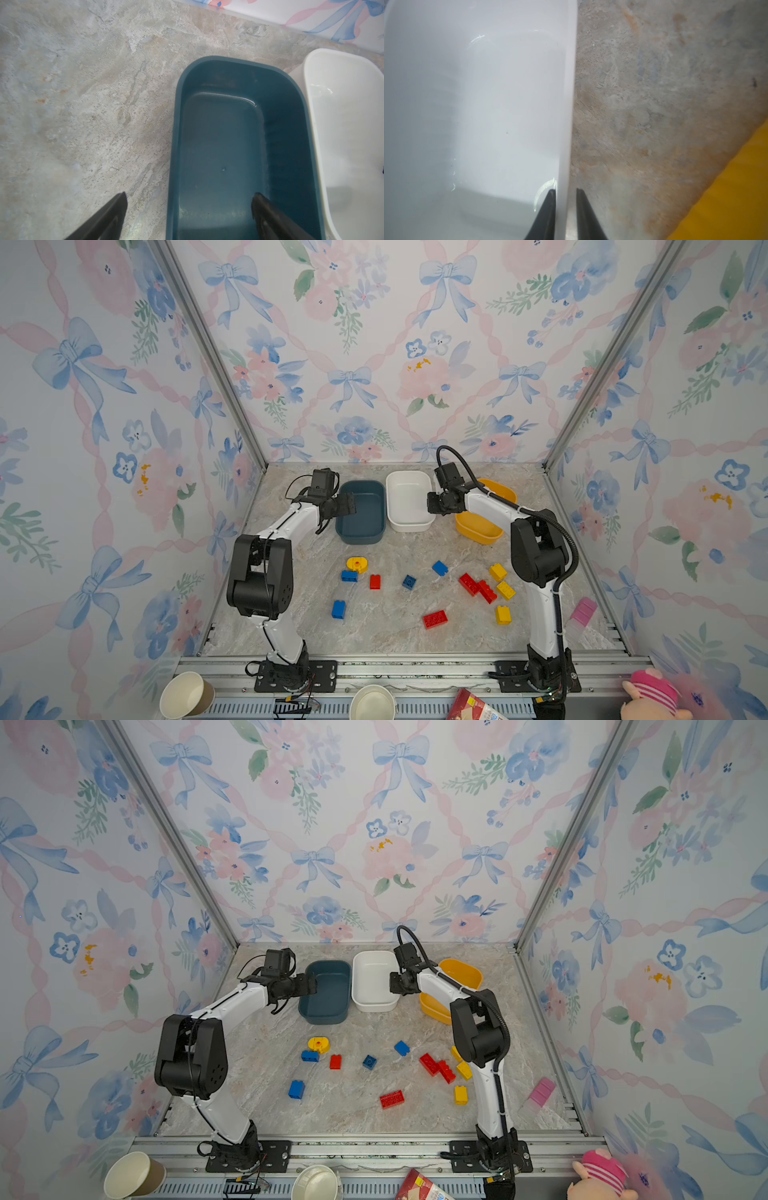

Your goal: Sort the legos into containers by color

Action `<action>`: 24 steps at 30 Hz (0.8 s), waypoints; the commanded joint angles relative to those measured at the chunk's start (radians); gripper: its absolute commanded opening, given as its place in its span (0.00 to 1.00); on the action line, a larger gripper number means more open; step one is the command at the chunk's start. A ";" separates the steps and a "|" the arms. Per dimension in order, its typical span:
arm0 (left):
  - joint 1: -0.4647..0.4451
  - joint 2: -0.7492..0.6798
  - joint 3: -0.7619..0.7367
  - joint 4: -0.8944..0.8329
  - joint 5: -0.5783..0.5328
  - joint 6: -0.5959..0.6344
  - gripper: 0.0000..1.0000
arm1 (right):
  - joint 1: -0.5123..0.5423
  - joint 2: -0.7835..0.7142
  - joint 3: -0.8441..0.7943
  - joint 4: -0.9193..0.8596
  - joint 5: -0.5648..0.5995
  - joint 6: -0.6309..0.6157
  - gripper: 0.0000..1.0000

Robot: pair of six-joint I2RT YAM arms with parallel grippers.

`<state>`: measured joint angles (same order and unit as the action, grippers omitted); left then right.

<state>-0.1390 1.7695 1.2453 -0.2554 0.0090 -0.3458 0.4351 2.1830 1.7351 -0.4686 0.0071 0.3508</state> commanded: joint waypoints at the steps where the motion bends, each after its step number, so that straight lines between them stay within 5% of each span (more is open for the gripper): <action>1: 0.007 -0.037 -0.010 0.013 0.015 -0.009 0.97 | 0.015 0.002 -0.002 -0.044 0.004 -0.012 0.14; 12: 0.009 -0.048 -0.029 0.024 0.016 -0.013 0.98 | 0.029 -0.059 -0.088 -0.059 0.024 0.045 0.01; 24: 0.009 -0.062 -0.048 0.030 0.005 -0.021 0.98 | 0.058 -0.101 -0.142 -0.070 0.037 0.098 0.00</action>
<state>-0.1360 1.7351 1.2163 -0.2321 0.0128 -0.3508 0.4747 2.1056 1.6184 -0.4686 0.0410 0.4191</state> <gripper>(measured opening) 0.979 0.084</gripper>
